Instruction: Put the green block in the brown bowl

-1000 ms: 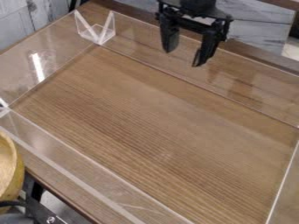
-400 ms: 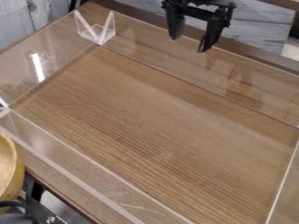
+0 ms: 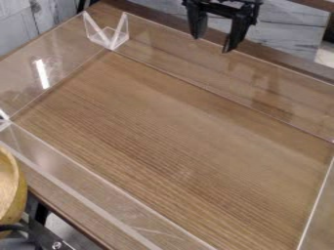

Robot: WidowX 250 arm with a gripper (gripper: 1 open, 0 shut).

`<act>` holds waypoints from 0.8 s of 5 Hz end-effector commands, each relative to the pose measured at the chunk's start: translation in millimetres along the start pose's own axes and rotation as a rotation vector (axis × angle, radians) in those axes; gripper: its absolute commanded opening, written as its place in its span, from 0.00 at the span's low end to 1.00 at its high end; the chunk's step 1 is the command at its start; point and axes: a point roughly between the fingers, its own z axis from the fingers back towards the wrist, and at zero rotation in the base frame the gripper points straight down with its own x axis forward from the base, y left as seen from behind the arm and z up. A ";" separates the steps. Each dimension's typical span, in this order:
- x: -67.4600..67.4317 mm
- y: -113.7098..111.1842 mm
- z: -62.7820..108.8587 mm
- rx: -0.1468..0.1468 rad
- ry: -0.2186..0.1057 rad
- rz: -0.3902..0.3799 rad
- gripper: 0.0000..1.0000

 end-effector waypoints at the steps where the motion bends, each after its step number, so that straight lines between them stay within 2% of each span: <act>1: 11.2 8.1 24.3 0.011 -0.107 0.002 1.00; 4: 5.2 17.0 26.6 0.018 -0.187 0.020 1.00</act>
